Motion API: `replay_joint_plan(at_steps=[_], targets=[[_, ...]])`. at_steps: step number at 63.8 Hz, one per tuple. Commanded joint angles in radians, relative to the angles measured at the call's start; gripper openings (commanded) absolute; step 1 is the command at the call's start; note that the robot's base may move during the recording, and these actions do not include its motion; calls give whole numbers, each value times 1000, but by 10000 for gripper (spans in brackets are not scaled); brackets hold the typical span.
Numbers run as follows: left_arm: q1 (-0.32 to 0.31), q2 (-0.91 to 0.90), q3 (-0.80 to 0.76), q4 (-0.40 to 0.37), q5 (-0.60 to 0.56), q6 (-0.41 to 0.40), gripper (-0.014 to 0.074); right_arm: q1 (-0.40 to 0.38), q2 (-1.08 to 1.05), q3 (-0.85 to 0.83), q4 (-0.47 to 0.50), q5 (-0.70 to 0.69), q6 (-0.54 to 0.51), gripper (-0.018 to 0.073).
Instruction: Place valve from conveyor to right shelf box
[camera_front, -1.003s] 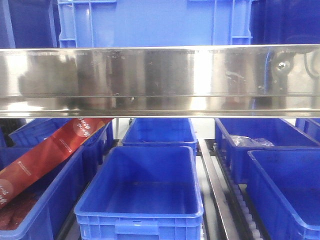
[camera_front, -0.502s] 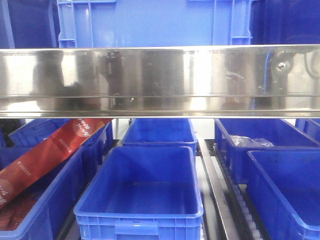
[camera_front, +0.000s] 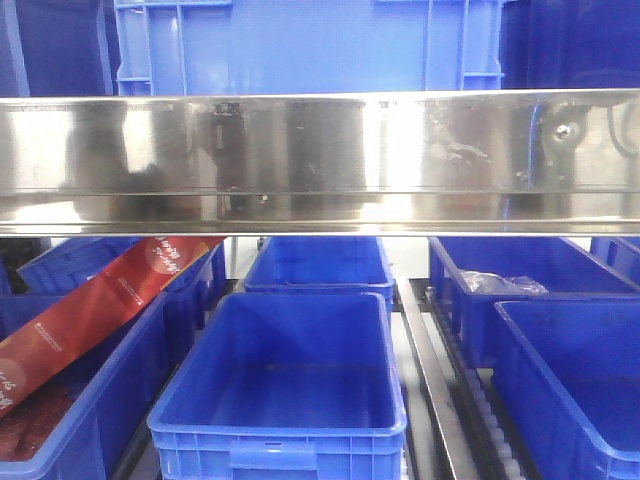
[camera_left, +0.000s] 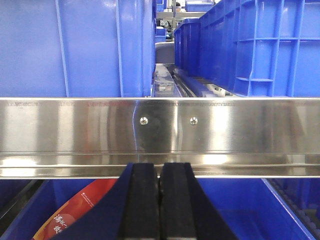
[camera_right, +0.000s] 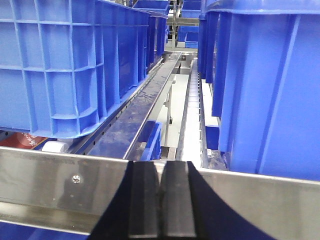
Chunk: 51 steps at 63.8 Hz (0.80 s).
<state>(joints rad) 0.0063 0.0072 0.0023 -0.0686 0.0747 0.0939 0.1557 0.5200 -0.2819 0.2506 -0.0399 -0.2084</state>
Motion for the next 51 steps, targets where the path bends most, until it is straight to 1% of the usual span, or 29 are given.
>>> replay_joint_plan(at_steps=[1, 6, 12, 21, 27, 33, 41, 45, 49, 51], targets=[[1, -7, -2, 1, -19, 1, -111, -3, -6, 2, -10, -32, -1, -154], [1, -7, -2, 1, -19, 1, -111, -3, -8, 2, -10, -43, -1, -154], [1, -7, -2, 1, -19, 1, -111, -20, -37, 2, -47, 13, -1, -154], [1, -7, -2, 1, -19, 1, -111, -110, -175, 11, -90, 153, -1, -154], [1, -7, -2, 1, -19, 1, -111, -177, -284, 56, -101, 158, -1, -154], [1, -7, -2, 1, -19, 1, -111, -223, -392, 122, -101, 147, -1, -154], [1, -7, -2, 1, -19, 1, -111, -229, -520, 230, -101, 124, 8, -154], [1, -7, -2, 1, -19, 1, -111, -229, -520, 279, -101, 112, 8, -154], [1, -7, -2, 1, -19, 1, -111, -229, -520, 282, -101, 80, 8, -154], [1, -7, -2, 1, -19, 1, -111, -229, -520, 282, -101, 111, 8, -154]])
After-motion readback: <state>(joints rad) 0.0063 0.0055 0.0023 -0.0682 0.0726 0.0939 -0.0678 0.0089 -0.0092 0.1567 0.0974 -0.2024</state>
